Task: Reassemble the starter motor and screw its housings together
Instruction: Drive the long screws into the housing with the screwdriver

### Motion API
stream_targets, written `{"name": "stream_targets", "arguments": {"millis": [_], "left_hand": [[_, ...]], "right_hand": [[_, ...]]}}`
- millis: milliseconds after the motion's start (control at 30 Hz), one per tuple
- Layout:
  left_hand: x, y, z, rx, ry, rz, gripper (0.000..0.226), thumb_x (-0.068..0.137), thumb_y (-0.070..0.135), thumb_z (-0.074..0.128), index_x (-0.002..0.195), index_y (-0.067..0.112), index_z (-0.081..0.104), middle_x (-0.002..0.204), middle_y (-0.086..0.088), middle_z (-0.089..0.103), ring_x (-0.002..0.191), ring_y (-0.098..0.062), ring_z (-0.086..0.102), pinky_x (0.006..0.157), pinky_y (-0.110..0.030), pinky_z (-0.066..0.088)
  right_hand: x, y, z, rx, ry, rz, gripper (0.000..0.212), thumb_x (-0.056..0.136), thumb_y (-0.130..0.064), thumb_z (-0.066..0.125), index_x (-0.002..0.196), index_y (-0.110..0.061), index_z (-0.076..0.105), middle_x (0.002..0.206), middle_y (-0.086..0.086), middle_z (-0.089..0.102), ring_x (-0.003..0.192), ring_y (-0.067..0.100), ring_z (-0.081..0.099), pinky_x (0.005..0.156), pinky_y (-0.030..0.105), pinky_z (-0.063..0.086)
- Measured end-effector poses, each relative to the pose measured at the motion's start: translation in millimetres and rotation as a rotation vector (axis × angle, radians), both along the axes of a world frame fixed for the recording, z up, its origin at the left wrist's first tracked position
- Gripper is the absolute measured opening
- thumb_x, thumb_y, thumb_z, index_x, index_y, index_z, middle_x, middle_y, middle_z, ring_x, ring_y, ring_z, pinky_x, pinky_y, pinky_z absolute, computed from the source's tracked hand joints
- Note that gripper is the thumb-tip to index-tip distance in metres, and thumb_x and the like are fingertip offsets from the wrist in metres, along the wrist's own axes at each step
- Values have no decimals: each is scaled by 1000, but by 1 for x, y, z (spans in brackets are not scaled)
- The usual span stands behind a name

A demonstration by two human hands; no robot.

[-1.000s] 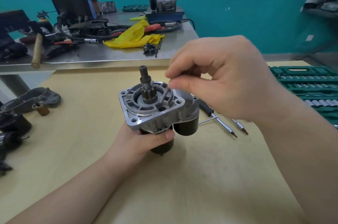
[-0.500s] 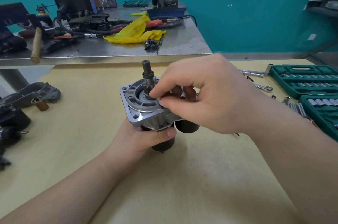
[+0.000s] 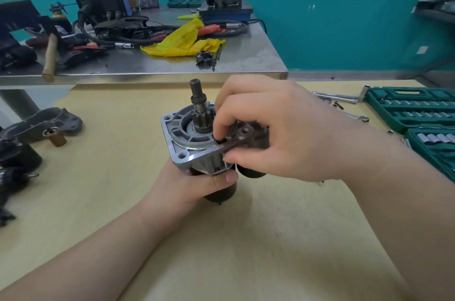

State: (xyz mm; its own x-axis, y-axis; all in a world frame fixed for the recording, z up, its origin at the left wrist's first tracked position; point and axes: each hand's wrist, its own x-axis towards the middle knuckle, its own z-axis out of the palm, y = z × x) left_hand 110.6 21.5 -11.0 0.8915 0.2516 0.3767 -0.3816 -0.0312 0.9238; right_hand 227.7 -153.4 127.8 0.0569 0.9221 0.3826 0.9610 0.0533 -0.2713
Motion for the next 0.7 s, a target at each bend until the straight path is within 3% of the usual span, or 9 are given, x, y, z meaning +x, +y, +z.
{"name": "stream_targets", "arguments": {"millis": [300, 400, 533, 600, 633, 700], "left_hand": [[-2, 0, 0, 23, -3, 8, 51, 87, 17, 82, 136, 12, 69, 138, -12, 72, 131, -30, 66, 104, -33, 54], [-1, 1, 0, 38, 9, 18, 52, 87, 17, 82, 136, 7, 68, 137, -10, 73, 130, -28, 67, 103, -30, 54], [-2, 0, 0, 16, 11, 12, 51, 85, 22, 84, 135, 21, 71, 137, -6, 73, 132, -26, 66, 103, -29, 54], [-2, 1, -1, 2, 25, 9, 57, 85, 27, 87, 139, 23, 69, 142, -6, 70, 135, -27, 64, 106, -31, 53], [-3, 1, -1, -15, 33, 8, 60, 85, 31, 89, 140, 22, 68, 144, -7, 69, 137, -28, 63, 106, -31, 53], [-4, 1, -1, -48, 41, 13, 69, 82, 38, 92, 143, 19, 66, 147, -9, 67, 139, -29, 61, 107, -32, 53]], "right_hand": [[-11, 7, -9, 63, -240, -29, 23, 83, -19, 79, 100, -19, 64, 111, -3, 60, 103, 17, 52, 82, 26, 43], [-6, 3, -5, 39, -126, 11, 21, 85, -28, 82, 100, -23, 69, 113, -5, 60, 105, 14, 55, 85, 29, 48], [11, 1, -1, 144, 157, 68, 14, 93, -30, 76, 103, -20, 77, 111, -2, 66, 101, 12, 63, 79, 22, 49], [29, 2, -3, 275, 308, -46, 8, 99, -19, 69, 106, -19, 74, 101, -1, 70, 92, 8, 65, 76, 22, 50], [41, 3, -5, 272, 317, -156, 10, 101, -16, 68, 106, -22, 74, 95, -6, 70, 85, 0, 64, 74, 16, 49], [58, 4, -9, -10, 183, -366, 13, 100, -19, 69, 104, -30, 75, 91, -17, 68, 76, -9, 61, 71, 9, 46]]}}
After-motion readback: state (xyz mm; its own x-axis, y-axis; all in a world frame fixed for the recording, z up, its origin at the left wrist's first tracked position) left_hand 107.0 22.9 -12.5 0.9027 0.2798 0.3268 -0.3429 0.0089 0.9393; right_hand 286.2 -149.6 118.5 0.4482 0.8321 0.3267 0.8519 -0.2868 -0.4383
